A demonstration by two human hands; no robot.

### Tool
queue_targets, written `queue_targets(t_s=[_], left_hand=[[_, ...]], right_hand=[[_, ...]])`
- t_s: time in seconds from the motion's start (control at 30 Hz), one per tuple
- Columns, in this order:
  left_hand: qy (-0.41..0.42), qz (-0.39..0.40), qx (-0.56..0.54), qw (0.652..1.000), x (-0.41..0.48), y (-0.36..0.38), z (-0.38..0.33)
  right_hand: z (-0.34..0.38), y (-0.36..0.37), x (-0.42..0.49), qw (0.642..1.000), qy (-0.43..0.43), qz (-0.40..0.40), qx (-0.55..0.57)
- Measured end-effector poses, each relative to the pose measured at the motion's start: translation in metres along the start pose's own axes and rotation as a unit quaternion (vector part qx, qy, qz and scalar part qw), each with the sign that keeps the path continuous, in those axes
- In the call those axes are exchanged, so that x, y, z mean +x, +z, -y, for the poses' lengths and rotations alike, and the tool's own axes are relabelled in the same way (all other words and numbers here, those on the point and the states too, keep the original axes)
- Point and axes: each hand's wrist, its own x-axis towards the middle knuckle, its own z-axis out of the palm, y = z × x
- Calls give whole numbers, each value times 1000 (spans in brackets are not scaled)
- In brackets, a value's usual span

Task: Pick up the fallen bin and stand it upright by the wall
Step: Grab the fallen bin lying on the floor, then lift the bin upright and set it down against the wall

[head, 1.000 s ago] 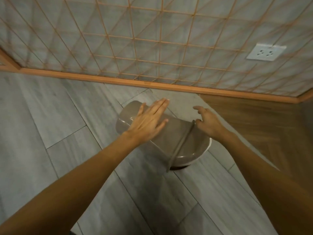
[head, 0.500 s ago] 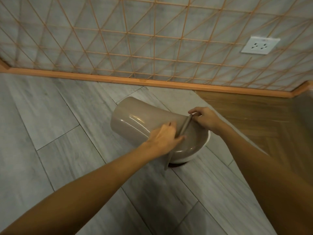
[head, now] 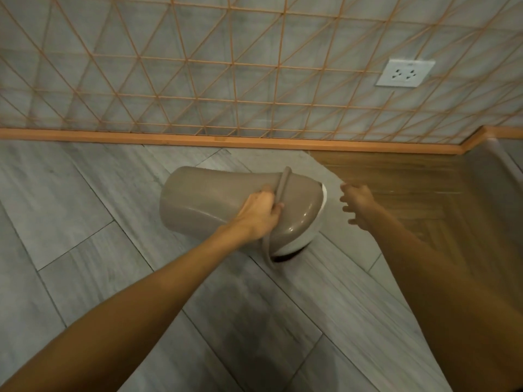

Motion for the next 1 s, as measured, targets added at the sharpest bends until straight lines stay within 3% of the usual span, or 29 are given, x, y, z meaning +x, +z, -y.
queue_targets(t_s=[0.13,0.33,0.7,1.0], left_hand=[[-18,-38,-64,997,7,-22,2],[-15,-50,-171,984,9,-47,5],[-15,-74,-290,954,7,-85,31],[-56,-100,-355,928,-27,-115,57]], right_hand=[[-9,3,0,987,135,82,43],[-4,26,-7,964,172,167,113],[8,39,-26,937,94,269,204],[58,32,-69,960,-8,254,120]])
